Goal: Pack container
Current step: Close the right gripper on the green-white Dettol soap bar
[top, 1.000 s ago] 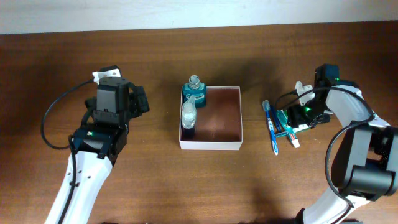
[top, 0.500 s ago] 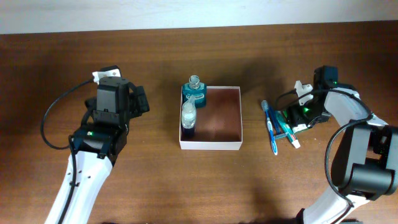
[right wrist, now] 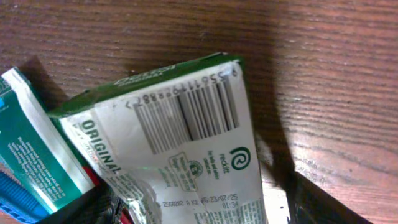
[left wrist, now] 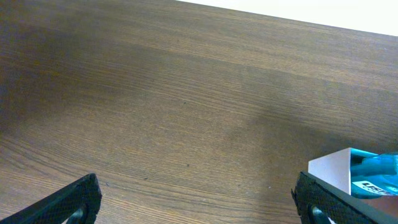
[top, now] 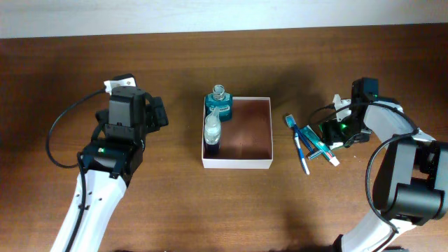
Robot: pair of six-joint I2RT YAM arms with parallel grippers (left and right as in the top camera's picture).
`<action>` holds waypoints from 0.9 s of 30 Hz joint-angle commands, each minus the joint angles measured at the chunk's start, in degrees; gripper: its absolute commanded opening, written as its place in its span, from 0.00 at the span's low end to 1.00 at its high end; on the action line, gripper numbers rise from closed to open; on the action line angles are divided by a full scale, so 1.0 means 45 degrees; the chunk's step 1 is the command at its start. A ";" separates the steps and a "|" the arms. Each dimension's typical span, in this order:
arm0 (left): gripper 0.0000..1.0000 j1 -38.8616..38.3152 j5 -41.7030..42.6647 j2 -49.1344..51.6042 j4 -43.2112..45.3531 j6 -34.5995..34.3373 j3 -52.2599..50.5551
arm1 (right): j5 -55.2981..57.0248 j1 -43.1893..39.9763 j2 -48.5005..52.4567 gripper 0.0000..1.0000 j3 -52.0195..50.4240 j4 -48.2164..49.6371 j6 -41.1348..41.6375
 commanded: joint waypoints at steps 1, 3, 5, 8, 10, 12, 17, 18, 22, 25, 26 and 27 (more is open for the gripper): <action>0.99 0.0029 -0.0087 -0.0097 -0.0010 0.0015 0.0053 | -0.0257 -0.0092 0.0121 0.73 -0.0199 -0.0160 0.0554; 0.99 0.0029 -0.0087 -0.0097 -0.0010 0.0015 0.0053 | -0.0627 -0.0092 0.0121 0.67 -0.0199 -0.0204 0.0554; 1.00 0.0029 -0.0087 -0.0097 -0.0010 0.0015 0.0053 | -0.1044 -0.0092 0.0121 0.63 -0.0199 -0.0272 0.0559; 0.99 0.0029 -0.0087 -0.0097 -0.0010 0.0015 0.0053 | -0.1700 -0.0083 0.0121 0.62 -0.0199 -0.0389 0.0602; 0.99 0.0029 -0.0087 -0.0097 -0.0010 0.0015 0.0053 | -0.2186 -0.0083 0.0121 0.62 -0.0199 -0.0481 0.0602; 0.99 0.0029 -0.0083 -0.0097 -0.0010 0.0015 0.0053 | -0.2803 -0.0083 0.0121 0.62 -0.0199 -0.0578 0.0607; 0.99 0.0029 -0.0087 -0.0097 -0.0010 0.0015 0.0053 | -0.3619 -0.0083 0.0121 0.62 -0.0199 -0.0758 0.0602; 0.99 0.0029 -0.0087 -0.0097 -0.0010 0.0015 0.0053 | -0.3619 -0.0083 0.0121 0.62 -0.0199 -0.0758 0.0602; 1.00 0.0029 -0.0087 -0.0097 -0.0010 0.0015 0.0053 | -0.3619 -0.0083 0.0121 0.63 -0.0199 -0.0758 0.0602; 0.99 0.0029 -0.0087 -0.0097 -0.0015 0.0015 0.0053 | -0.3604 -0.0083 0.0121 0.63 -0.0199 -0.0699 0.0597; 0.99 0.0029 -0.0087 -0.0097 -0.0010 0.0015 0.0053 | -0.3560 -0.0083 0.0121 0.63 -0.0199 -0.0675 0.0593; 0.99 0.0029 -0.0083 -0.0097 -0.0015 0.0015 0.0053 | -0.3497 -0.0083 0.0121 0.63 -0.0199 -0.0651 0.0593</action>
